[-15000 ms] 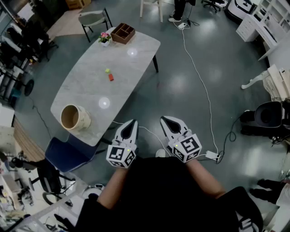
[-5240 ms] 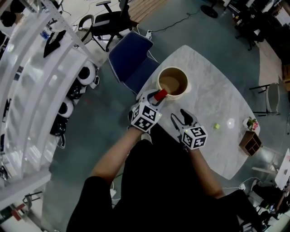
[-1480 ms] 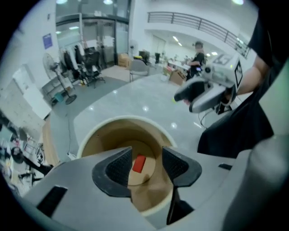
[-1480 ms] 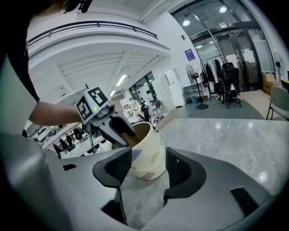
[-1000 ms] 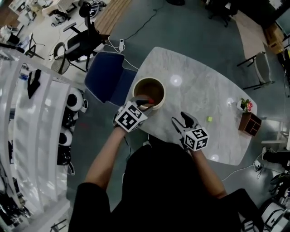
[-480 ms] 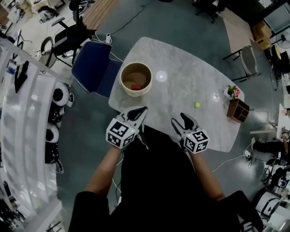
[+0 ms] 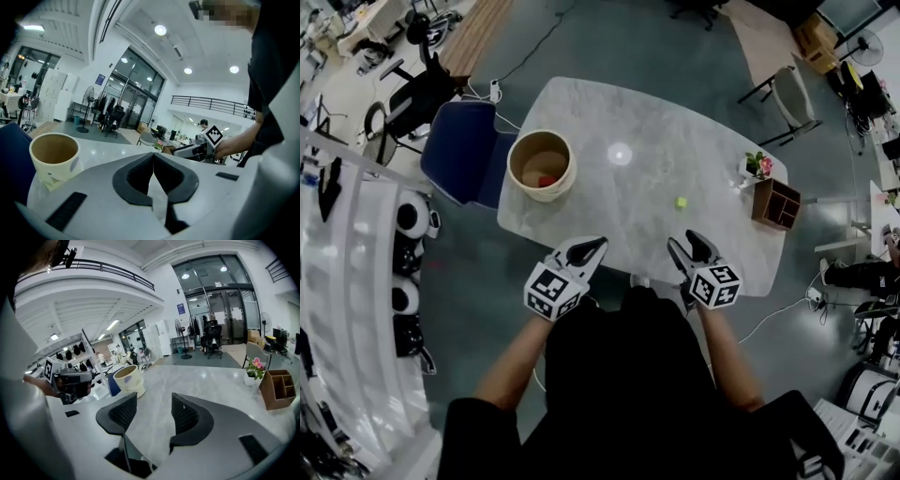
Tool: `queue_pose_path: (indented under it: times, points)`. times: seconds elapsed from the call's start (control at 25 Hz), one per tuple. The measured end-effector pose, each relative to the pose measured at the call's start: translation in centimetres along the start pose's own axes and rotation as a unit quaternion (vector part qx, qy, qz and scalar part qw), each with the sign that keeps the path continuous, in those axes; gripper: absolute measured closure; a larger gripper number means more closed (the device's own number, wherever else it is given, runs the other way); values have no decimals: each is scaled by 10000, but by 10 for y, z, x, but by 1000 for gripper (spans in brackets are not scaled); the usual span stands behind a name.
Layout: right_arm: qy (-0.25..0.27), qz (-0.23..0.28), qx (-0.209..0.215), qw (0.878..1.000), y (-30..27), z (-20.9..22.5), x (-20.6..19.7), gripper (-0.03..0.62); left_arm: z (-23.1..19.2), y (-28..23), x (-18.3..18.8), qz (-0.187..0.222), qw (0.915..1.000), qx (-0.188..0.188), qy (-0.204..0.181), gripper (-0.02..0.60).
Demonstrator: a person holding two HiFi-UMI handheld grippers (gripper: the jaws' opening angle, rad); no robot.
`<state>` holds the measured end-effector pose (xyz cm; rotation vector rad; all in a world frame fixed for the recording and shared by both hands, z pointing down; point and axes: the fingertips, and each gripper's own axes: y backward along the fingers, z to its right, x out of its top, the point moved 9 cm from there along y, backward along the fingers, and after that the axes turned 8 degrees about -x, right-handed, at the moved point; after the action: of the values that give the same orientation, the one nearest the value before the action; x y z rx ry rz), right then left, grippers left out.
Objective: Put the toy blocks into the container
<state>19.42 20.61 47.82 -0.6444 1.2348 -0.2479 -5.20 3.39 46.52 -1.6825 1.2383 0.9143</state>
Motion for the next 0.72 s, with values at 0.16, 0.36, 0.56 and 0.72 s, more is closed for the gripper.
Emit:
queue_pose_path:
  times: [0.16, 0.36, 0.56, 0.72]
  points:
    - [85, 14, -48, 10000, -2, 45, 1, 376, 17, -41, -8, -74, 9998, 119, 168, 577]
    - [123, -124, 144, 9997, -26, 102, -6, 376, 42, -94, -18, -14, 9975, 533, 464, 577]
    - [506, -486, 492, 9963, -72, 150, -21, 376, 67, -132, -27, 40, 9934, 986, 576, 577]
    - [934, -789, 794, 9893, -114, 174, -35, 376, 80, -149, -39, 142, 9864, 1404, 846, 577]
